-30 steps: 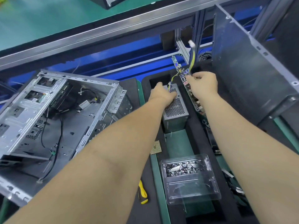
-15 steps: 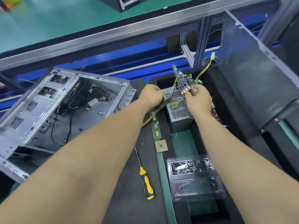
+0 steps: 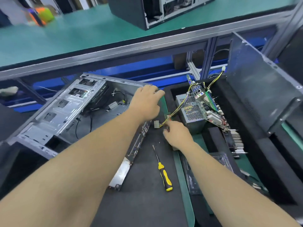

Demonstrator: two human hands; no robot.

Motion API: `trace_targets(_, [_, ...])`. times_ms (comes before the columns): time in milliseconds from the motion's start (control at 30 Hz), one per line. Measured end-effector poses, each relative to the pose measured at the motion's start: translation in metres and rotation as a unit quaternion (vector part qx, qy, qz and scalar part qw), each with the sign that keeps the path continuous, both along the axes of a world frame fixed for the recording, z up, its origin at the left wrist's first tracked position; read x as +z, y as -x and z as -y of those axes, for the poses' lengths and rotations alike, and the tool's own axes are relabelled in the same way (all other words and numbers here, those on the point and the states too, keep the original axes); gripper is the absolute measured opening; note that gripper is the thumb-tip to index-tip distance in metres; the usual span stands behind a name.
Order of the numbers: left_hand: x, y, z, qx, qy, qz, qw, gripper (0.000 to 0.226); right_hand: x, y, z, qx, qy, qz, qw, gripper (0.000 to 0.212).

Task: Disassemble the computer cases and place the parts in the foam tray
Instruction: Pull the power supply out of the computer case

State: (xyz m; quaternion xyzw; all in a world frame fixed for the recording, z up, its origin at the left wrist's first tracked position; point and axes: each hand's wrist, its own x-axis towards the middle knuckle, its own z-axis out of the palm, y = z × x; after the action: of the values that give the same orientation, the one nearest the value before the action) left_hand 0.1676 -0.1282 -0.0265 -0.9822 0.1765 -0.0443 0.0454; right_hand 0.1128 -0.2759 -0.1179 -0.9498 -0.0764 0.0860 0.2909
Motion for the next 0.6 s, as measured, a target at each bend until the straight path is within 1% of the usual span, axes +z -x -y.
trace_targets(67, [-0.001,0.015,-0.013,0.017,0.017,-0.024,0.999,0.067,-0.001,0.007,-0.011,-0.012,-0.008,-0.035,0.999,0.023])
trace_targets(133, [-0.004,0.030,-0.027,0.042,0.065,-0.055,0.995,0.076,-0.002,0.013,-0.022,-0.024,-0.005,-0.066,0.998,0.020])
trace_targets(200, [-0.009,0.046,-0.038,0.078,0.110,-0.076,0.988,0.080,-0.005,0.019,-0.033,-0.009,0.033,-0.096,0.995,0.021])
trace_targets(267, [-0.010,0.056,-0.039,0.139,0.183,-0.109,0.967,0.082,-0.006,0.024,-0.040,0.009,0.095,-0.118,0.989,0.029])
trace_targets(300, [-0.010,0.060,-0.039,0.164,0.197,-0.118,0.959,0.078,-0.006,0.029,-0.043,0.019,0.128,-0.122,0.984,0.034])
trace_targets(333, [-0.009,0.064,-0.038,0.178,0.187,-0.122,0.958,0.069,-0.006,0.033,-0.044,0.028,0.161,-0.129,0.978,0.037])
trace_targets(400, [-0.008,0.069,-0.038,0.188,0.156,-0.114,0.963,0.039,-0.007,0.044,-0.045,0.048,0.214,-0.173,0.960,0.043])
trace_targets(433, [-0.008,0.071,-0.040,0.191,0.156,-0.110,0.963,0.025,-0.009,0.050,-0.045,0.053,0.226,-0.205,0.951,0.045])
trace_targets(467, [-0.008,0.074,-0.042,0.191,0.166,-0.111,0.961,0.017,-0.011,0.057,-0.045,0.054,0.227,-0.229,0.945,0.043])
trace_targets(500, [-0.009,0.076,-0.045,0.188,0.178,-0.114,0.959,0.013,-0.013,0.062,-0.045,0.053,0.220,-0.233,0.946,0.035])
trace_targets(533, [-0.010,0.077,-0.047,0.183,0.187,-0.118,0.958,0.012,-0.014,0.065,-0.044,0.047,0.208,-0.220,0.952,0.024])
trace_targets(567, [-0.010,0.079,-0.049,0.176,0.191,-0.120,0.958,0.011,-0.013,0.067,-0.043,0.035,0.191,-0.202,0.960,0.019])
trace_targets(600, [-0.010,0.081,-0.050,0.168,0.190,-0.123,0.959,0.012,-0.012,0.067,-0.041,0.019,0.164,-0.183,0.969,0.019])
